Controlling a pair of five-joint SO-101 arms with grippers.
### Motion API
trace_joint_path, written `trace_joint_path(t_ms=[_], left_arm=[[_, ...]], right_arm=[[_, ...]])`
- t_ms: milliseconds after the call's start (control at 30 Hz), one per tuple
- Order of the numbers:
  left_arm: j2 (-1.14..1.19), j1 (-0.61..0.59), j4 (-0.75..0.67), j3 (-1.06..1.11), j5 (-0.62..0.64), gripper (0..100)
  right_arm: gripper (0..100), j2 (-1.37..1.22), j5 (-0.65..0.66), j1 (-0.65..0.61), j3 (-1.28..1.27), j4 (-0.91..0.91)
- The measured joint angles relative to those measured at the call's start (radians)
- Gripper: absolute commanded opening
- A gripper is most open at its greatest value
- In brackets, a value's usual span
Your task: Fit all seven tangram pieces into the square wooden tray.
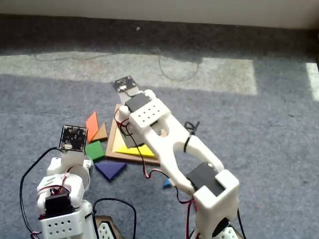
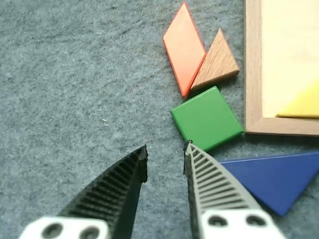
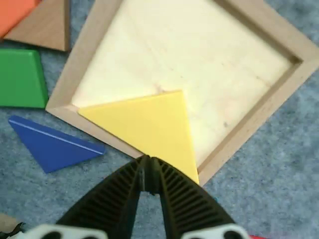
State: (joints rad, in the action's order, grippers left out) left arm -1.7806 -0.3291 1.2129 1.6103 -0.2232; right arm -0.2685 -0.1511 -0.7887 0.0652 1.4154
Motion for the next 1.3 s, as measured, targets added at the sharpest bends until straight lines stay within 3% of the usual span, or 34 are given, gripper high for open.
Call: trace_joint_path(t_ms=[200, 567, 867, 1100, 1300], left_arm=[[0.000, 0.000, 0.000, 0.000, 0.000, 15], [0.000, 0.000, 0.000, 0.000, 0.000, 15], [-0.005, 0.000, 0.000, 0.000, 0.000, 15], [-0.005, 0.000, 0.000, 0.000, 0.000, 15], [-0.005, 0.000, 0.000, 0.000, 0.000, 15]], right_arm=[[0.5, 0.120, 0.000, 0.018, -0.041, 0.055], [0.5, 0.066, -0.002, 0.028, -0.396, -0.384], [0.5, 0.054, -0.003, -0.002, -0.384, -0.311], [0.5, 0.189, -0.003, -0.005, -0.400, -0.255], [0.5, 0.229, -0.003, 0.035, -0.419, -0.433]])
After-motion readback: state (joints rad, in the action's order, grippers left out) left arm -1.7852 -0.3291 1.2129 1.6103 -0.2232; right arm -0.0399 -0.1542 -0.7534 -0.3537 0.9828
